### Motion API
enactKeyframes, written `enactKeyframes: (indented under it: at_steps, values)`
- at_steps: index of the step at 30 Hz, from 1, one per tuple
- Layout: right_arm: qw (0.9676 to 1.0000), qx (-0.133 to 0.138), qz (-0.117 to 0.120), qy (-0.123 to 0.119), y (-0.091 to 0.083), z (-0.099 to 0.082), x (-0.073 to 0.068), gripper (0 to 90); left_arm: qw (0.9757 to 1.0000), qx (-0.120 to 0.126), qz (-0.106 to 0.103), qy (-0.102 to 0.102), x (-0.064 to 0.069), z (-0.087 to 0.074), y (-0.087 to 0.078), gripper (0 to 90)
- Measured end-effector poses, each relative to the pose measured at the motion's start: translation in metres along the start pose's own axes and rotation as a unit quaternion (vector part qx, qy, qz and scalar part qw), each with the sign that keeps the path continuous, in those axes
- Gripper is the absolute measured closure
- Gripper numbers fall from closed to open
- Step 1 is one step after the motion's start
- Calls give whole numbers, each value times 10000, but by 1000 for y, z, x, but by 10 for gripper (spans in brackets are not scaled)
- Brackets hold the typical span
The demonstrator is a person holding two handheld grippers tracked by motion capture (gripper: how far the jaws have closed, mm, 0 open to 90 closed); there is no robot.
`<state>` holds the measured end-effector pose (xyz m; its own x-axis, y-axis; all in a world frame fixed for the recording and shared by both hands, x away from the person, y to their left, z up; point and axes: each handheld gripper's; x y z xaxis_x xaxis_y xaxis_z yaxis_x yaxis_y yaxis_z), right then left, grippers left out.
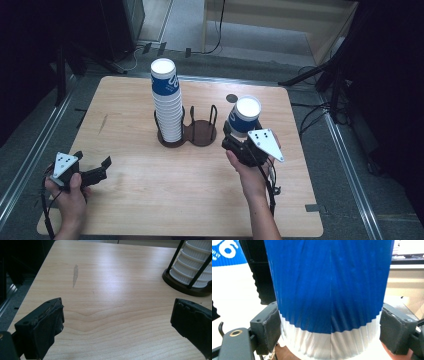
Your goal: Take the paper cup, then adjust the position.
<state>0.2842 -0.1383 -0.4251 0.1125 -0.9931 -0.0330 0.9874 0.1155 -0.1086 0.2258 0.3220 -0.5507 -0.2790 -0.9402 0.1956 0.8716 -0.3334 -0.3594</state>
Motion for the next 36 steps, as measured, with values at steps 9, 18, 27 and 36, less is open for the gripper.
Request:
enactKeyframes:
  at_steps: [9,18,27,36]
  values:
    - [9998,-173,37,-41,-6,-18,0,155,9998,-165,-59,100,2,5,-4,0]
    - [9993,-324,93,-160,-10,-35,-3,155,9989,-49,-446,148,22,25,-9,0]
    - [9983,-477,139,-314,-12,-50,-7,155,9954,43,-904,327,54,47,-5,0]
    - [9972,-565,188,-444,-13,-59,-14,155,9879,-30,-1390,688,92,65,7,0]
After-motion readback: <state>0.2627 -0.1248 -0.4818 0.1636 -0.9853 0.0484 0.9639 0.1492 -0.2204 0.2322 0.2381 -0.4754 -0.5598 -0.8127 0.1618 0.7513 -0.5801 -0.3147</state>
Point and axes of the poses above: each handheld gripper's, and its own axes: y roughly forward along the jaws, z roughly out of its top, x roughly to its right, and after that the axes turned 10 degrees about -z, right-handed
